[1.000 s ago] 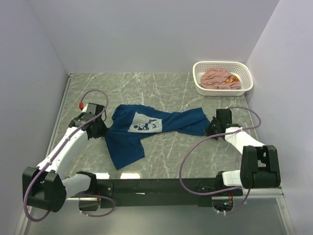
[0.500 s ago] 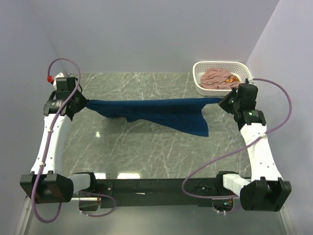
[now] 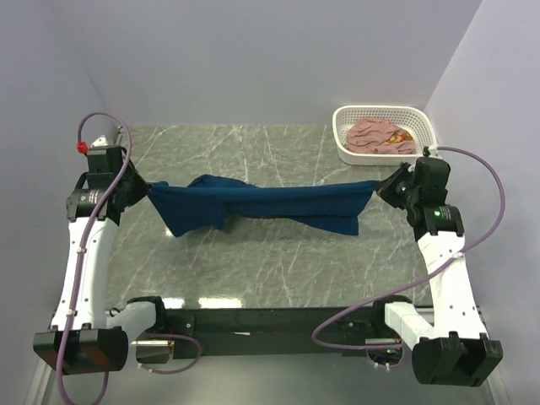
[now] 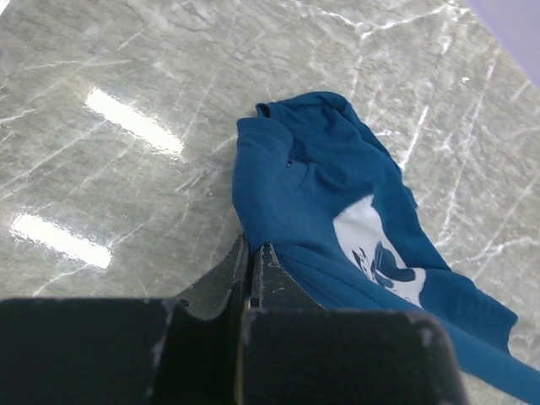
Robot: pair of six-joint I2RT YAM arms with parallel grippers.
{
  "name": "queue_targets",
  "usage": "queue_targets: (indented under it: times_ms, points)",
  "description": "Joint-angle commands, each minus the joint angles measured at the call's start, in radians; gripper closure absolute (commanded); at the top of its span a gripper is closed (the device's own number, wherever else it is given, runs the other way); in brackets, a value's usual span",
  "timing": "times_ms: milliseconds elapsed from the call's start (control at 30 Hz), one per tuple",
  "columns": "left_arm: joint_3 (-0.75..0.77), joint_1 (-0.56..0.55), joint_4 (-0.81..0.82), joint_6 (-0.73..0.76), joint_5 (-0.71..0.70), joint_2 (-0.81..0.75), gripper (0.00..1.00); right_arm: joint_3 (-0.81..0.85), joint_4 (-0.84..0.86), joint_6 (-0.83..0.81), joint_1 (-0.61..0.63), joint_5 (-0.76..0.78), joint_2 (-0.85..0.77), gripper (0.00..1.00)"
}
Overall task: Fold and stack the t-shirts
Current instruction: Flatten the tshirt out
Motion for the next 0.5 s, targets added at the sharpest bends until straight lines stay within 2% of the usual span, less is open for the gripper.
queue_targets:
  times_ms: [0,200,367,467]
  points:
    - [0.064,0.011,0.009,0.027,0.026,-0.033,0.99,0.043,0.031,-0.028,-0.014,-0.020,-0.050,1.00]
    - [0.065,0.010,0.011,0.022,0.066,-0.033,0.99,0.046,0.038,-0.019,-0.014,-0.082,-0.050,1.00]
    - [0.060,0.011,0.003,0.028,0.041,-0.074,0.99,0.046,0.020,-0.030,-0.014,-0.082,-0.069,1.00]
    - [-0.001,0.011,0.015,0.018,0.070,-0.114,0.99,-0.007,0.006,-0.025,-0.014,-0.128,-0.073,1.00]
